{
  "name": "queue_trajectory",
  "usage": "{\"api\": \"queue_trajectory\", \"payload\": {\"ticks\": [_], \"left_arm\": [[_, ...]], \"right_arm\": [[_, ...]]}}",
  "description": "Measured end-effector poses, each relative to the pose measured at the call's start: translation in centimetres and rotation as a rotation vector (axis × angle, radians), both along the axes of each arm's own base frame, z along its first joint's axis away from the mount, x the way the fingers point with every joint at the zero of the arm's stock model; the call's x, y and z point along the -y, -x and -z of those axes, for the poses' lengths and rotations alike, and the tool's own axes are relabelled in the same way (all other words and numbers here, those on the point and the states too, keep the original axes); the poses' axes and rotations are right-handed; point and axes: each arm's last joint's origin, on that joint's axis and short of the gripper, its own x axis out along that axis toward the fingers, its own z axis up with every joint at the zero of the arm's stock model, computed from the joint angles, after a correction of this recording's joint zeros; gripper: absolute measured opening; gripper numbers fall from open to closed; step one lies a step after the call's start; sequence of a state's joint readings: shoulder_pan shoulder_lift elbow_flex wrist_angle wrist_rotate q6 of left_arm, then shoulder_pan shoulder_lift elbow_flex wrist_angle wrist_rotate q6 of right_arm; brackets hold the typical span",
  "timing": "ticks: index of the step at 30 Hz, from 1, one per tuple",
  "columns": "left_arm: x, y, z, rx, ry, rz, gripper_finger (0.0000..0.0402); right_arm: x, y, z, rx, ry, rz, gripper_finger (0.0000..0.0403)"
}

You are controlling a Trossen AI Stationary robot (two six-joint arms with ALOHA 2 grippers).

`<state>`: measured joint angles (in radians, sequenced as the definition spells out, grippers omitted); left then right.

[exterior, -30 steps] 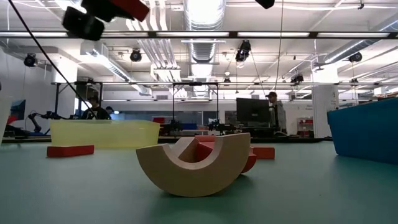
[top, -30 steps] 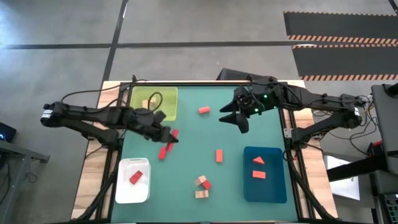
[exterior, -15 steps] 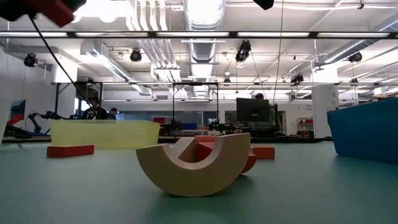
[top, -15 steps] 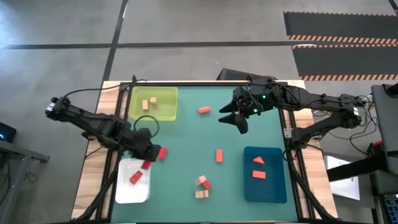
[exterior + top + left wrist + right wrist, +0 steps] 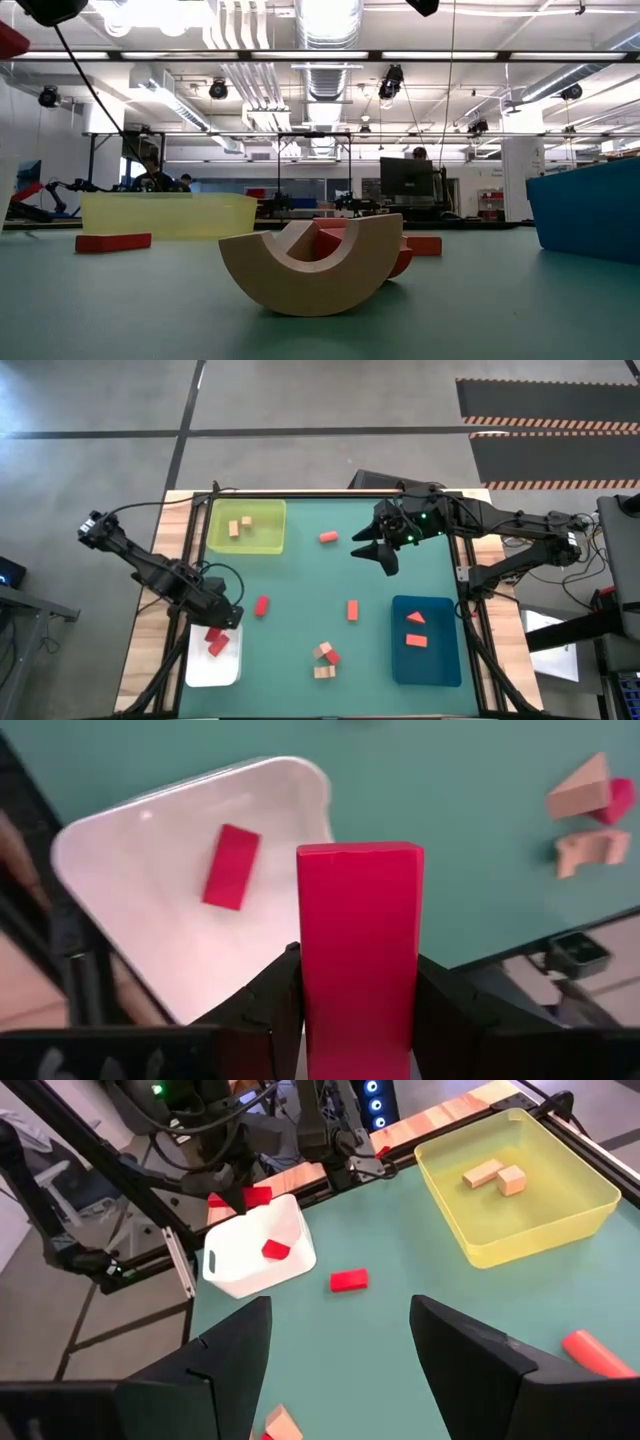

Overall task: Sort & place blocks by color
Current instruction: Put the red block into the white bin

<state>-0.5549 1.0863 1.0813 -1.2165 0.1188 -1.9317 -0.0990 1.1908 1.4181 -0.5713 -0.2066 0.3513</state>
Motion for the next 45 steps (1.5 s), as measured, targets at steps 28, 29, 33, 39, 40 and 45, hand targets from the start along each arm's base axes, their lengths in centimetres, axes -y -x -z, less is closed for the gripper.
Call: {"api": "queue_trajectory", "payload": {"ticks": [28, 29, 33, 39, 40, 45], "left_arm": [[3.7, 1.8, 2.2, -0.097, -0.038, 0.129, 0.0126], [4.1, 1.5, 2.4, -0.09, -0.032, 0.135, 0.0126], [5.7, 1.0, 3.7, -0.104, -0.051, 0.184, 0.0126], [7.0, 0.0, 5.6, -0.171, -0.104, 0.17, 0.0126], [7.1, -0.1, 5.8, -0.181, -0.111, 0.169, 0.0126], [7.5, -0.5, 6.6, -0.224, -0.132, 0.121, 0.0126]], "right_arm": [[0.0, 0.0, 0.0, 0.0, 0.01, -0.005, 0.0228], [0.0, 0.0, 0.0, 0.0, 0.009, -0.005, 0.0228], [0.0, 0.0, 0.0, 0.0, 0.009, -0.006, 0.0228], [0.0, 0.0, 0.0, 0.001, 0.009, -0.006, 0.0228], [0.0, 0.0, 0.0, 0.001, 0.009, -0.006, 0.0228], [0.0, 0.0, 0.0, 0.001, 0.01, -0.005, 0.0228]]}}
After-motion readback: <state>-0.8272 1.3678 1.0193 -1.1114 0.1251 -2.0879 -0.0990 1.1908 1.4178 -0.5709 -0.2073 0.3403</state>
